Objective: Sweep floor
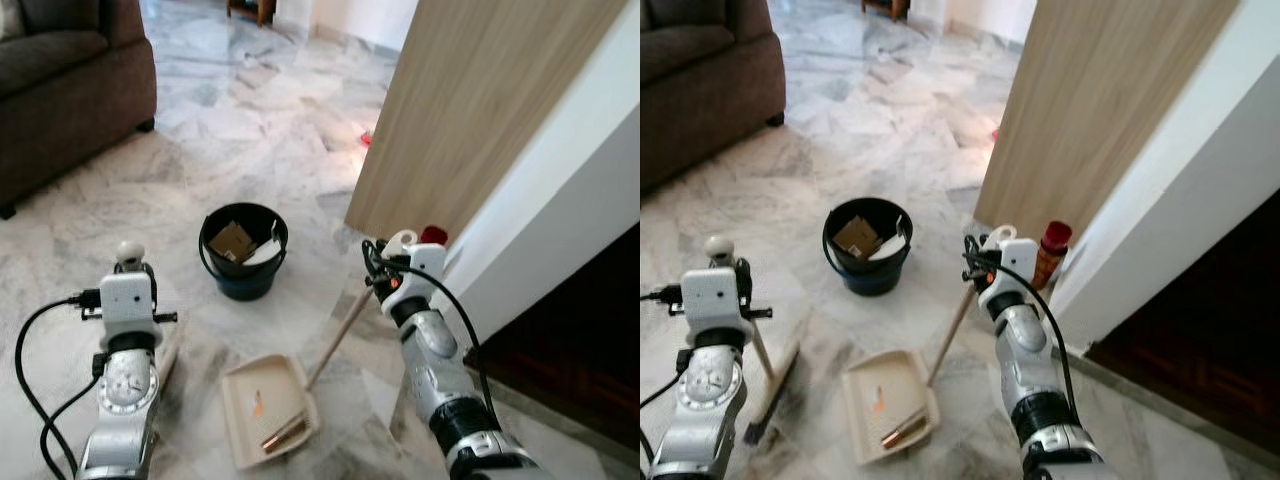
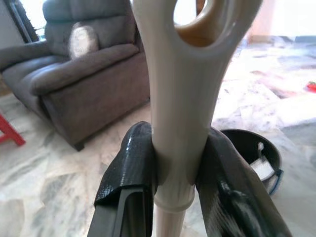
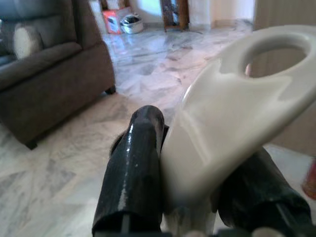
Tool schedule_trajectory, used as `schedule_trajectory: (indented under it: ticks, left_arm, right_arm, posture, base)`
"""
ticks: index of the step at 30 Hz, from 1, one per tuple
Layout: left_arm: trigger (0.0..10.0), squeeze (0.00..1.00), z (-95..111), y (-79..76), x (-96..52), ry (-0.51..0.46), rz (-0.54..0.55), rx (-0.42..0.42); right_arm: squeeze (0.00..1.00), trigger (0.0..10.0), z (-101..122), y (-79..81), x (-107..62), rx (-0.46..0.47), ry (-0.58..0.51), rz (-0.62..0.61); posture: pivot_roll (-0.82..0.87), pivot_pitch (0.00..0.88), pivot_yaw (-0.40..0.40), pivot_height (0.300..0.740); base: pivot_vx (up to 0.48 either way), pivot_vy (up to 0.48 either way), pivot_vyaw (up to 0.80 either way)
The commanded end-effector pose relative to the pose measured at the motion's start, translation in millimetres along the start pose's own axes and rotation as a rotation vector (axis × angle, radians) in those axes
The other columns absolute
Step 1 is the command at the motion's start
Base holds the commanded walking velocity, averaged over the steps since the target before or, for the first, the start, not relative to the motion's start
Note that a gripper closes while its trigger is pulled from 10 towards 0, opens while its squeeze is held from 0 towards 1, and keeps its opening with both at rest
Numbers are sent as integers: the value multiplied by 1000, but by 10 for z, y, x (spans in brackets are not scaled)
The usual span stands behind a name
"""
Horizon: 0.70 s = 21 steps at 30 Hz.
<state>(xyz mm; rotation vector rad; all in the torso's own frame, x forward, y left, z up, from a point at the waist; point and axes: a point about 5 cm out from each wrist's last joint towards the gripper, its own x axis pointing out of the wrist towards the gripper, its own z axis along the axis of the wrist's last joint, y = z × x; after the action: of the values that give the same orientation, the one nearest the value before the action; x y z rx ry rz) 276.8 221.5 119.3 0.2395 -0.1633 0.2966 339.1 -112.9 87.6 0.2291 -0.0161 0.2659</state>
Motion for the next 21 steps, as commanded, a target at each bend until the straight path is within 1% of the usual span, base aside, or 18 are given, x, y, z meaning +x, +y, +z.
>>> schedule_trajectory:
  ticks: [1, 7, 10, 16, 21]
  left_arm:
    - [10000, 0, 73, -107, 5, -35, -49, -23]
    - [10000, 0, 67, -123, 1, -24, -49, -48]
    - [10000, 0, 64, -121, 2, -20, -47, -53]
    - [10000, 0, 65, -124, 0, -19, -51, -55]
    - [10000, 0, 64, -119, 1, -19, -55, -59]
  right_arm:
    - [0, 10000, 119, -61, 33, 0, -50, -22]
    - [0, 10000, 125, -91, 29, -8, -51, -46]
    - [0, 10000, 124, -130, 28, 0, -45, -74]
    - [0, 10000, 121, -131, 31, 2, -39, -72]
    - [0, 10000, 126, -118, 32, -1, -50, -74]
  posture:
    - [208, 107, -119, 740]
    - [206, 107, -119, 740]
    - [205, 107, -120, 740]
    - [206, 108, -120, 740]
    - [206, 106, -118, 740]
  base:
    - [0, 0, 0]
    - [0, 0, 0]
    - [0, 361, 0]
    - [0, 475, -498]
    - [0, 480, 0]
